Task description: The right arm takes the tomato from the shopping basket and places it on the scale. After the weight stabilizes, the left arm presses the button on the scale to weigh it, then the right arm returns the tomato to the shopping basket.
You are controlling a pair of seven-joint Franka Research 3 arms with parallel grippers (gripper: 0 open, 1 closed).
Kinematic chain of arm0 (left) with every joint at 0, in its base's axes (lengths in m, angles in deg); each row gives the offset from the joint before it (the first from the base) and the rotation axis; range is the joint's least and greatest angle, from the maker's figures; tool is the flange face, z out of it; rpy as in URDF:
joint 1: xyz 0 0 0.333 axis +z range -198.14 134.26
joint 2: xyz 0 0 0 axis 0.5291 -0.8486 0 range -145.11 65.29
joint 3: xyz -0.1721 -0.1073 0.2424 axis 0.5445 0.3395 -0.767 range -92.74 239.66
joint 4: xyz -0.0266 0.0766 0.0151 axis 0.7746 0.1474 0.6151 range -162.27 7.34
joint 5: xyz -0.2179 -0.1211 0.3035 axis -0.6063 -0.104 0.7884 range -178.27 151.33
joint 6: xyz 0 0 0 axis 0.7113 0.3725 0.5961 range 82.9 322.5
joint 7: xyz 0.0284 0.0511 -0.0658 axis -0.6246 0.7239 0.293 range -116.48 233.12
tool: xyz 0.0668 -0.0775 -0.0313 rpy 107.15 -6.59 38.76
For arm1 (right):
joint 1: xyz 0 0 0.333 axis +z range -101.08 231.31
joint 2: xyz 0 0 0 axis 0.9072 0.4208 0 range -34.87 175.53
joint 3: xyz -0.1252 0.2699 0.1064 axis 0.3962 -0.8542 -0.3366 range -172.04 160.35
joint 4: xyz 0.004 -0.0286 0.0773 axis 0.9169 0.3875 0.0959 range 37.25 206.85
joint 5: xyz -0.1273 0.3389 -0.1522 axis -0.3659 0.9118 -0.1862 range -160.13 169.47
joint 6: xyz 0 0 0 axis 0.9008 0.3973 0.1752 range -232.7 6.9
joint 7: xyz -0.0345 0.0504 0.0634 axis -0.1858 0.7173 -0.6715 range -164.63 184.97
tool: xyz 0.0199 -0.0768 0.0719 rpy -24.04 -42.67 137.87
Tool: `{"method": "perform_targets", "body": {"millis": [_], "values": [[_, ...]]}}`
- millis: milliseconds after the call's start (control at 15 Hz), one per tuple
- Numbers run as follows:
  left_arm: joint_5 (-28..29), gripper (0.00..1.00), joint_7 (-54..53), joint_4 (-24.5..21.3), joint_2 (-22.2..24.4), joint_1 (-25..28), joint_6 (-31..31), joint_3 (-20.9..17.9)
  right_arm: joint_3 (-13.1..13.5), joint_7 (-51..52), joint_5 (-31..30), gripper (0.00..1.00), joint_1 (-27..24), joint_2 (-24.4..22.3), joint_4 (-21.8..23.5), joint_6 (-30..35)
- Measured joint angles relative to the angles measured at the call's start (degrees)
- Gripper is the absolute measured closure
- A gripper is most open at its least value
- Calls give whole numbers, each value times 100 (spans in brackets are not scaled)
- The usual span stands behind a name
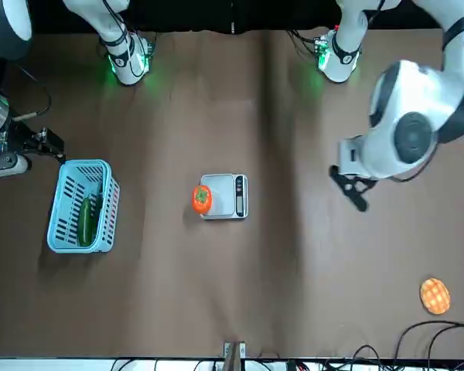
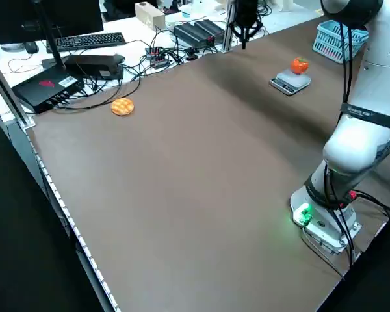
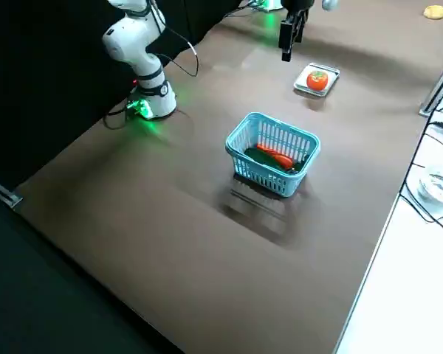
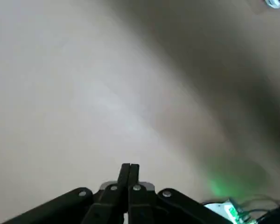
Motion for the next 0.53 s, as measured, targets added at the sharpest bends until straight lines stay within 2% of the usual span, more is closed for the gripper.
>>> {"method": "perform_targets", "body": {"millis": [267,533], "values": [[-3,99,762,5,338,690,-24,2,1,-2,0,0,-1,0,0,3],[-4,99,2050,4,418,808,-30,-30,10,-114,0,0,-6,-2,-17,7]]}}
